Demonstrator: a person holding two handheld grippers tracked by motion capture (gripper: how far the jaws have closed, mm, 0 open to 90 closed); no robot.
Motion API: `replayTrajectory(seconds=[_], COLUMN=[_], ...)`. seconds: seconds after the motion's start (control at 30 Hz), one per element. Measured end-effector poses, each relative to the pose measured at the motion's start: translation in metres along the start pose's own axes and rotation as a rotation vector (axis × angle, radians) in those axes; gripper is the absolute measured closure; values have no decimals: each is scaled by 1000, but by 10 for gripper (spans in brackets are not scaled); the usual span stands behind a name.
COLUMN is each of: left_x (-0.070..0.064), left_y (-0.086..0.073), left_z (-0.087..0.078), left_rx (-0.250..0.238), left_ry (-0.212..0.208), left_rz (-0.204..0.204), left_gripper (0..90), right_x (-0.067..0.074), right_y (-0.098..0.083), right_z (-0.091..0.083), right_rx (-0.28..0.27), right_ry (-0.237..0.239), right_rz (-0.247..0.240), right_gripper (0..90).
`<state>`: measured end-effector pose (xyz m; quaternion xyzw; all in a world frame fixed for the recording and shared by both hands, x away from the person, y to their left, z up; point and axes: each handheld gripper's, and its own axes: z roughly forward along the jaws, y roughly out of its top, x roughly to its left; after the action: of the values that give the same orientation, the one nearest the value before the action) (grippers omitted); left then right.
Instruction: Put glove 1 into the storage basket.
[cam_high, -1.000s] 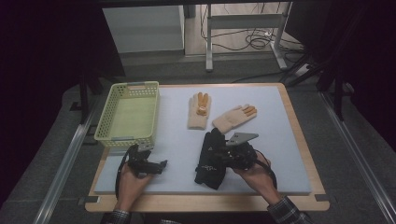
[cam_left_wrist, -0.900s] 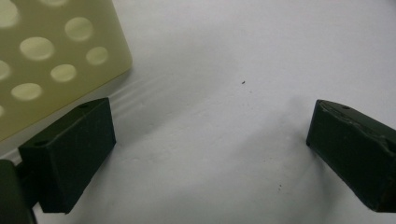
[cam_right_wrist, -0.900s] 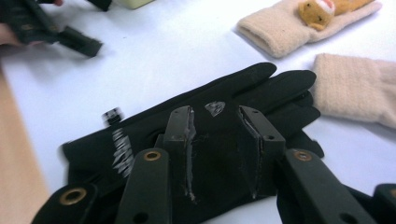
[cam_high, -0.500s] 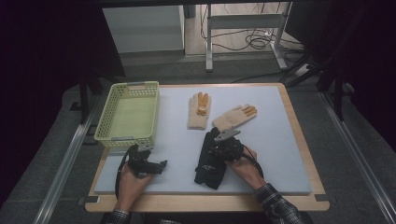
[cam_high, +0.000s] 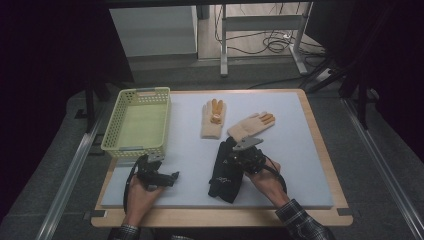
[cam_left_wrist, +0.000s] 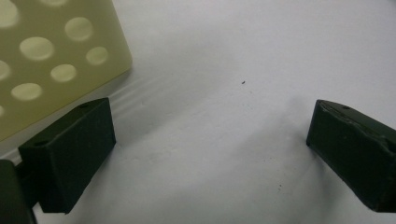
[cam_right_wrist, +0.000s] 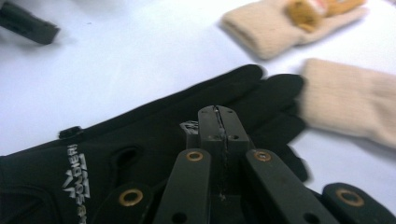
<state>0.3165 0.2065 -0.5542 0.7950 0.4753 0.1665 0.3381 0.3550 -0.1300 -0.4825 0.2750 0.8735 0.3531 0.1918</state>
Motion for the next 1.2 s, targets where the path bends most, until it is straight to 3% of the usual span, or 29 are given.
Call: replayTrajectory(seconds=[0.07,0.2,0.33,0.4,0.43,0.5,0.57,0.7,0.83,0.97,1.1,1.2], left_x=[0,0,0,0,0,0,0,0,0,0,0,0], left_y=[0,0,0,0,0,0,0,0,0,0,0,0], left_z=[0,0,0,0,0,0,0,0,0,0,0,0], left_rx=[2,3,3,3,3,3,3,3,3,3,3,3], left_ry=[0,-1,-1,-1,-1,-1,-1,-1,-1,-1,-1,-1], left_rz=[2,4,3,4,4,3,3,3,4,4,3,3], left_gripper=[15,14,15,15,14,15,15,15,15,14,15,15], right_x=[-13,-43,-56,-57,-57,-55,-51,-43,-36,-35,-44,-45], right_y=[0,-7,-16,-17,-17,-17,-14,-9,-8,-18,-29,-34], right_z=[-2,8,22,30,35,41,41,26,7,12,13,1], right_rx=[-25,-6,-20,-13,-6,7,14,14,10,51,2,-17], right_ry=[-32,-17,68,62,62,73,57,26,17,-6,4,-7], right_rz=[49,173,265,272,274,263,239,186,175,170,192,177], right_gripper=[771,594,503,510,569,811,864,868,867,841,715,701])
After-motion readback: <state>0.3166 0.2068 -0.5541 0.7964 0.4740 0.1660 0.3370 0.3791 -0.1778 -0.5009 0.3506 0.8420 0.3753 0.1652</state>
